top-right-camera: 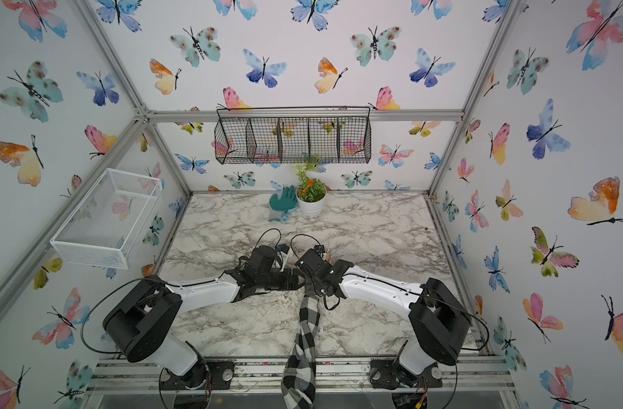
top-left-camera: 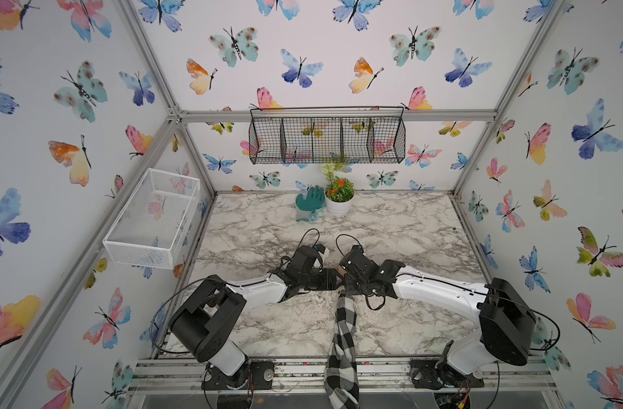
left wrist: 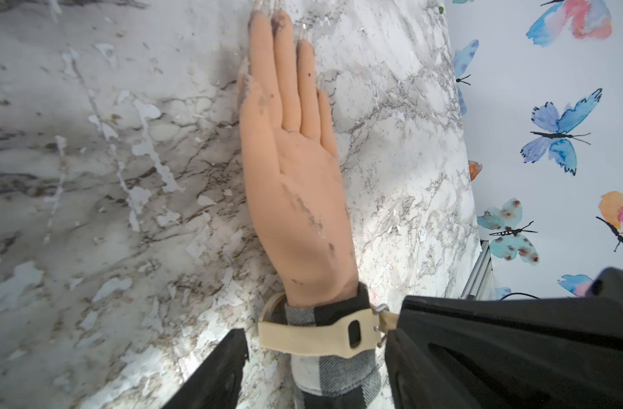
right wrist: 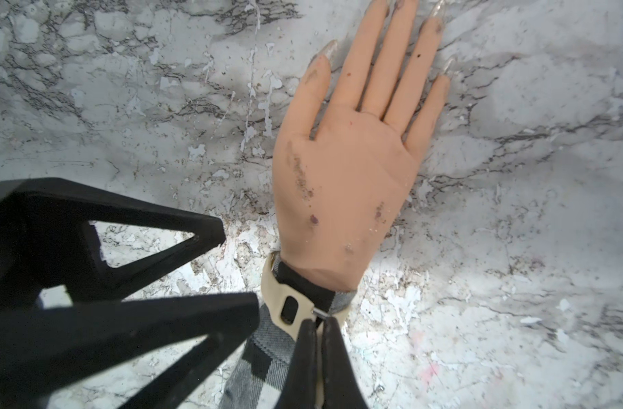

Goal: Take off the watch
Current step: Untie the watch from the hand.

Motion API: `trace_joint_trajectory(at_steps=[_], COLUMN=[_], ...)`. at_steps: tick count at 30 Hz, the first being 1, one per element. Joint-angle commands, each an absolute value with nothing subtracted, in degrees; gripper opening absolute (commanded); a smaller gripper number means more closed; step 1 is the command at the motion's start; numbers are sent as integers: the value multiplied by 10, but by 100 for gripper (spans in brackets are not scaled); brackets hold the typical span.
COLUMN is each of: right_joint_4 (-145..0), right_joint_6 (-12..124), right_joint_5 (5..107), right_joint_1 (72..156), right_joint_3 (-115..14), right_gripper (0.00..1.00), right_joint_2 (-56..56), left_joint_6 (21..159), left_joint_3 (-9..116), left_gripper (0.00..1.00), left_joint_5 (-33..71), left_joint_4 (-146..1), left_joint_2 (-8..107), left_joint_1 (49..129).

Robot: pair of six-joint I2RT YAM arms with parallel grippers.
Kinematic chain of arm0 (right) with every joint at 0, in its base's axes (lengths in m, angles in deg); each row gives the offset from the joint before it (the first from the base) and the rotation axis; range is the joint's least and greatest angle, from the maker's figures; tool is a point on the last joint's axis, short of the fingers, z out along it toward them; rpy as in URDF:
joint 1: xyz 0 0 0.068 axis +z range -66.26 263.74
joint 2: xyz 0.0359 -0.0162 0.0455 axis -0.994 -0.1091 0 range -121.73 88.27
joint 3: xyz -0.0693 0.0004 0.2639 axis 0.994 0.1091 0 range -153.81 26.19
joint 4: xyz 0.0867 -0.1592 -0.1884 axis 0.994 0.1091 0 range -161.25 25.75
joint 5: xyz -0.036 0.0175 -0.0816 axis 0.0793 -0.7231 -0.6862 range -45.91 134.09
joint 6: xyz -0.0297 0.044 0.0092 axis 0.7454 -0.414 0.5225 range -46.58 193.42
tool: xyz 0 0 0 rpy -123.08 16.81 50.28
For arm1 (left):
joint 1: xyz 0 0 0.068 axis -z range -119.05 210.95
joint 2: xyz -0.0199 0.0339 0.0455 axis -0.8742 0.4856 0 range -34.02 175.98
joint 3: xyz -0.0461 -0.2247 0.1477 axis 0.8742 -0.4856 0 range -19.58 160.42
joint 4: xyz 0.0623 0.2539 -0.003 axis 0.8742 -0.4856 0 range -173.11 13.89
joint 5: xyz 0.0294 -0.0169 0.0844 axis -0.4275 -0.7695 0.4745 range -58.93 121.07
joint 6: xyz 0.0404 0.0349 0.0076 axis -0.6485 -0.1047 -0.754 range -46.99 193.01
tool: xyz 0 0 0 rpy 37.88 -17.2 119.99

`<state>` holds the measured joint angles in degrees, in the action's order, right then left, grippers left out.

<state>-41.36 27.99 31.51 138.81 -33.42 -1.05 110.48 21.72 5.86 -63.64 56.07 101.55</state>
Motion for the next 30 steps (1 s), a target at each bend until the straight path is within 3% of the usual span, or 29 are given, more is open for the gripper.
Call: trace_joint_trajectory(at_steps=[1, 15, 30], right_joint_4=[-426, -427, -523], right_joint_6=[275, 268, 242], right_joint_5=[313, 308, 379], right_joint_1=[1387, 1383, 1331], right_joint_3=[-344, -321, -169], right_gripper=[2, 2, 2], right_joint_2=[-5, 11, 69], left_joint_6=[1104, 1101, 1102], left_joint_3=[223, 209, 211], left_gripper=[66, 62, 51], left_joint_5=[55, 84, 80], left_joint_4=[-648, -648, -650], left_joint_2=[577, 641, 700], left_joint_1=[1027, 1039, 1036])
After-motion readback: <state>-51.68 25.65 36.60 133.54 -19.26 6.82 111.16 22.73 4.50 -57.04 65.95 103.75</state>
